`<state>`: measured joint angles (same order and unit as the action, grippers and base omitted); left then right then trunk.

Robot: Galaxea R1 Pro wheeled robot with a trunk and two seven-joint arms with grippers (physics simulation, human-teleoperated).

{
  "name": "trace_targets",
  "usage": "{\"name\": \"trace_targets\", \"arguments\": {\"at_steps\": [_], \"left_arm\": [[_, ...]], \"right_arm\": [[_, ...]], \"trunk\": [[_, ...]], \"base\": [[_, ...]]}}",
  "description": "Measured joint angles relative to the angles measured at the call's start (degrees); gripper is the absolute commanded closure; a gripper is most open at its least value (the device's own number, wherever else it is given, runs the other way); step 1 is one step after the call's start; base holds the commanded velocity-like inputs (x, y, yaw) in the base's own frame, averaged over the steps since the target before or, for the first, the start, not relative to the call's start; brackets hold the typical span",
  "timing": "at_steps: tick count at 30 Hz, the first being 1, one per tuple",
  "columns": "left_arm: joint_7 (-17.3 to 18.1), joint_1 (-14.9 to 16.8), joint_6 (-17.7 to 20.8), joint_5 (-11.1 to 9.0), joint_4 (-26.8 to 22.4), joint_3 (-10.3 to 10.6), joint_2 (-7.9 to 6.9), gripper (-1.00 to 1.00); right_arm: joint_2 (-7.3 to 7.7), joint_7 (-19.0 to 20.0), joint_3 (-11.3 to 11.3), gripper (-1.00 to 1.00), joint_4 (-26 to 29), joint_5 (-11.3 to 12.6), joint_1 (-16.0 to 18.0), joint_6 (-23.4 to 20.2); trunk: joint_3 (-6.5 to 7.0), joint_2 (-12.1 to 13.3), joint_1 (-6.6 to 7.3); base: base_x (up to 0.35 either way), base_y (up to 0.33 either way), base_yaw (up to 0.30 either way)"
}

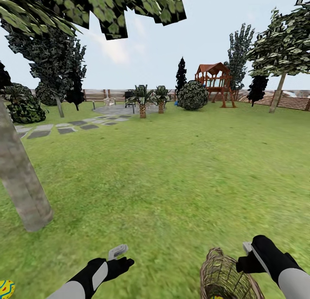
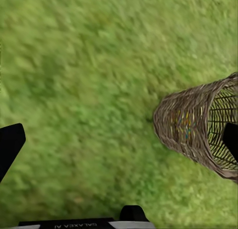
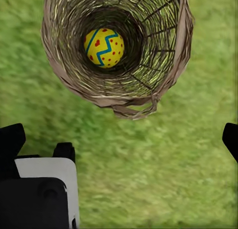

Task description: Take the three Easter eggs out of the wicker basket on the lawn in the garden, then place them on the lawn next to a single tree (choose any tree) so that all three eggs are next to the same tree and none are left in the basket.

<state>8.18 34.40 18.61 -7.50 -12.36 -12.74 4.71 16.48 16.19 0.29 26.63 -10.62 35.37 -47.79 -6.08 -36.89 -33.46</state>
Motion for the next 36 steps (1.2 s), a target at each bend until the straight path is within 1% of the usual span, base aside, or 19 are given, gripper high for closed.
{"name": "trace_targets", "arguments": {"at_steps": [2,6,36], "left_arm": [[0.00,-0.02,-0.02,-0.05,-0.04,0.00,0.01,-1.00],[0.06,-0.05,-0.08,-0.06,0.05,0.11,0.18,-1.00],[0.09,-0.01,-0.06,-0.09,0.08,0.08,0.22,-1.00]], "right_arm": [[0.02,0.06,-0.03,-1.00,-0.01,-0.07,0.00,0.00],[0.01,0.08,-0.04,-1.00,-0.01,-0.11,0.01,0.00],[0.03,0.18,-0.05,-1.00,0.00,-0.02,0.01,0.00]], "trunk": [[0.36,0.80,0.44],[0.37,0.81,0.47],[0.37,0.81,0.47]], "base": [[0.000,0.000,0.000],[0.181,0.000,0.000],[0.320,0.000,0.000]]}}
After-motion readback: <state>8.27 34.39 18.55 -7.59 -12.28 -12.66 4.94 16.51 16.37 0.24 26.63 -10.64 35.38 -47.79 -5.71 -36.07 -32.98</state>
